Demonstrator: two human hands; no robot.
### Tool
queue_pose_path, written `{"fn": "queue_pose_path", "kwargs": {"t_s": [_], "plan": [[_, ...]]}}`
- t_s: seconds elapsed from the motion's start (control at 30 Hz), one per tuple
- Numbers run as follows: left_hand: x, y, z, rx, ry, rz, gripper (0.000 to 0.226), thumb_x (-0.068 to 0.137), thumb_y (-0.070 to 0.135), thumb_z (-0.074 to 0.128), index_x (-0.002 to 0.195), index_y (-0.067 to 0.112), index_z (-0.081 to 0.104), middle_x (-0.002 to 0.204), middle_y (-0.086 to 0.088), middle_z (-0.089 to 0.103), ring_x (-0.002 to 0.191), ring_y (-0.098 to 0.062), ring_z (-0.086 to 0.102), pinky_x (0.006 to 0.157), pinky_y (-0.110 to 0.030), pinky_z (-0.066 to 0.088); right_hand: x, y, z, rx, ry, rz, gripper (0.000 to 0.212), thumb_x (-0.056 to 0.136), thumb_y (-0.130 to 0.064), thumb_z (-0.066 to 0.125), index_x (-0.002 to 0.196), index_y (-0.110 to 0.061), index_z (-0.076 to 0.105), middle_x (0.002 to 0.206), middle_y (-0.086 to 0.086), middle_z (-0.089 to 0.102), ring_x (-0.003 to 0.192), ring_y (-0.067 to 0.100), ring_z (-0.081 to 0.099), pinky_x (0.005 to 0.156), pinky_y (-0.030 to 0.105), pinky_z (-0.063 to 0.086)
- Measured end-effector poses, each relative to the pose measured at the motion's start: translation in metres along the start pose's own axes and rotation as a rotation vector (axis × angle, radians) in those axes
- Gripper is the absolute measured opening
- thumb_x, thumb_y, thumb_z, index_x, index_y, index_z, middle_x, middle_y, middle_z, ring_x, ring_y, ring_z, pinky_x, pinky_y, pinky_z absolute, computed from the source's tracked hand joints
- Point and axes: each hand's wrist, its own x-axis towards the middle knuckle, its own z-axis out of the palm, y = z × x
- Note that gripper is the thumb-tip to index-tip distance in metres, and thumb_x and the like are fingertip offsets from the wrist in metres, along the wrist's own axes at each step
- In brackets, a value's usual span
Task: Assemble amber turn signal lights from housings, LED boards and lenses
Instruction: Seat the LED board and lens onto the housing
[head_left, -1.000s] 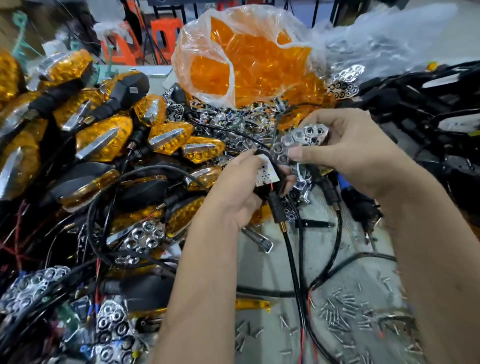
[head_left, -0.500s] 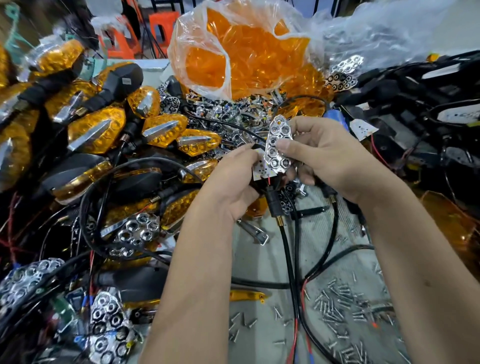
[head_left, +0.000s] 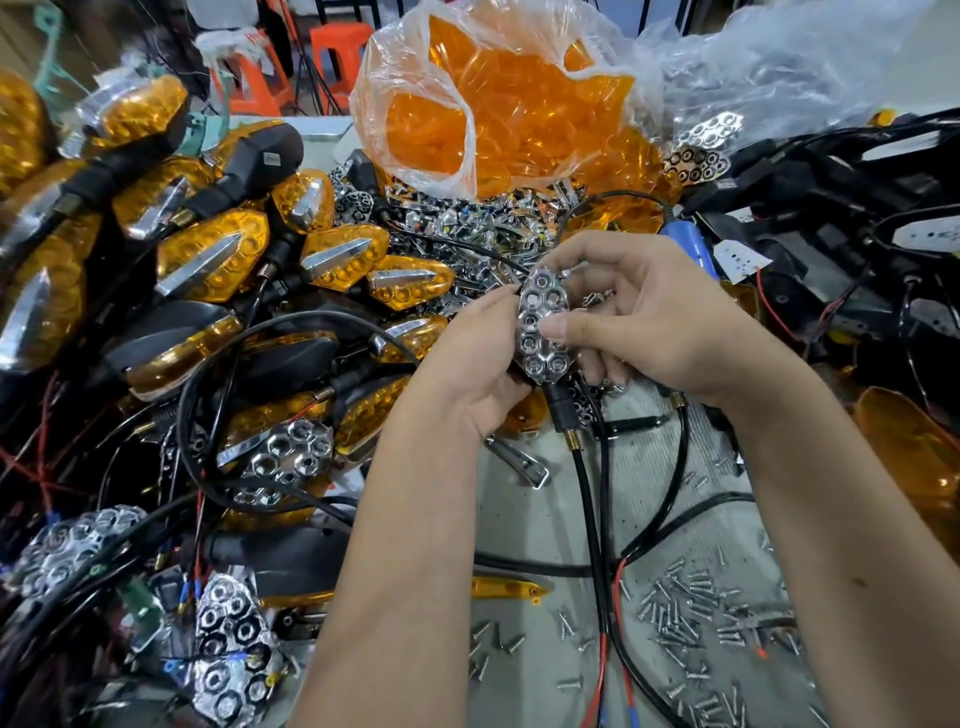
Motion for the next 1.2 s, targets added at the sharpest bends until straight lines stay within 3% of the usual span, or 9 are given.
{"fn": "queue_pose_path", "kwargs": {"t_s": [0.07, 0.23, 0.33, 0.43, 0.57, 0.7, 0.87, 1.07, 1.2], "plan": [[-0.001, 0.0006, -0.0008, -0.018, -0.003, -0.004, 0.029, 0.11, 0.011, 0.044, 0.129, -0.002, 0.061, 0.104, -0.02, 0.063, 0.083, -0.028, 0.057, 0.066, -0.033, 0.048, 0.0004, 0.0004, 0.0015, 0.0, 0.017, 0.003, 0.031, 0.089, -0.002, 0.078, 0.113, -0.016, 0.066, 0.085, 0.012, 0.065, 0.046, 0.023, 0.063, 0.038, 0.024, 0.045], [-0.0031, 0.0017, -0.001, -0.069, -0.033, -0.005, 0.018, 0.109, 0.014, 0.048, 0.113, 0.011, 0.065, 0.092, -0.013, 0.064, 0.07, -0.021, 0.059, 0.06, -0.031, 0.049, 0.0007, 0.0014, 0.0023, -0.075, 0.037, 0.007, 0.034, 0.089, -0.005, 0.079, 0.115, -0.025, 0.069, 0.075, -0.002, 0.063, 0.046, 0.022, 0.065, 0.041, 0.022, 0.045], [-0.0045, 0.0023, -0.0013, -0.092, -0.033, -0.005, 0.022, 0.111, 0.016, 0.046, 0.117, 0.009, 0.065, 0.094, -0.014, 0.067, 0.072, -0.022, 0.063, 0.06, -0.031, 0.055, 0.001, 0.0021, 0.0022, -0.08, 0.048, 0.015, 0.037, 0.09, -0.007, 0.079, 0.114, -0.033, 0.068, 0.075, -0.005, 0.063, 0.046, 0.02, 0.064, 0.041, 0.021, 0.044], [-0.0059, 0.0035, -0.0015, -0.114, -0.038, -0.011, 0.03, 0.112, 0.015, 0.041, 0.126, 0.0, 0.063, 0.105, -0.018, 0.069, 0.085, -0.027, 0.066, 0.071, -0.037, 0.057, 0.0009, 0.0019, 0.0009, -0.079, 0.058, 0.011, 0.041, 0.09, -0.008, 0.079, 0.113, -0.039, 0.068, 0.076, -0.006, 0.061, 0.046, 0.018, 0.064, 0.041, 0.019, 0.042], [-0.0062, 0.004, -0.0008, -0.112, -0.025, -0.012, 0.035, 0.112, 0.013, 0.038, 0.137, -0.004, 0.057, 0.113, -0.021, 0.066, 0.098, -0.031, 0.06, 0.078, -0.04, 0.054, 0.0014, 0.0029, 0.0015, -0.1, 0.06, 0.014, 0.041, 0.089, -0.009, 0.08, 0.117, -0.036, 0.068, 0.077, -0.006, 0.063, 0.047, 0.019, 0.065, 0.043, 0.021, 0.043], [-0.0056, 0.0042, -0.0027, -0.138, -0.031, -0.008, 0.032, 0.111, 0.01, 0.039, 0.132, -0.002, 0.06, 0.107, -0.02, 0.068, 0.088, -0.027, 0.064, 0.073, -0.037, 0.057, 0.0027, 0.0038, 0.0036, -0.121, 0.075, 0.015, 0.041, 0.088, -0.008, 0.08, 0.113, -0.038, 0.069, 0.076, -0.009, 0.063, 0.048, 0.019, 0.066, 0.044, 0.02, 0.044], [-0.0059, 0.003, -0.003, -0.137, -0.06, -0.023, 0.033, 0.111, 0.012, 0.041, 0.135, -0.003, 0.06, 0.108, -0.019, 0.069, 0.091, -0.029, 0.064, 0.074, -0.038, 0.058, 0.0016, 0.0034, 0.0023, -0.101, 0.071, 0.024, 0.043, 0.088, -0.008, 0.081, 0.11, -0.043, 0.069, 0.076, -0.007, 0.065, 0.046, 0.017, 0.064, 0.042, 0.019, 0.042], [-0.0049, 0.0022, -0.0074, -0.152, -0.083, -0.023, 0.031, 0.111, 0.015, 0.044, 0.132, 0.0, 0.062, 0.1, -0.014, 0.069, 0.082, -0.021, 0.062, 0.068, -0.034, 0.056, 0.0006, 0.0005, 0.0027, -0.065, 0.066, 0.006, 0.042, 0.087, -0.008, 0.081, 0.111, -0.04, 0.07, 0.077, 0.001, 0.066, 0.046, 0.016, 0.062, 0.04, 0.019, 0.042], [-0.0055, 0.0036, -0.0079, -0.174, -0.098, -0.032, 0.027, 0.111, 0.016, 0.044, 0.125, 0.004, 0.064, 0.091, -0.011, 0.072, 0.075, -0.018, 0.065, 0.063, -0.031, 0.059, -0.0003, 0.0001, 0.0025, -0.038, 0.072, -0.007, 0.041, 0.086, -0.009, 0.081, 0.113, -0.037, 0.07, 0.077, -0.004, 0.065, 0.046, 0.016, 0.062, 0.04, 0.02, 0.042]]}}
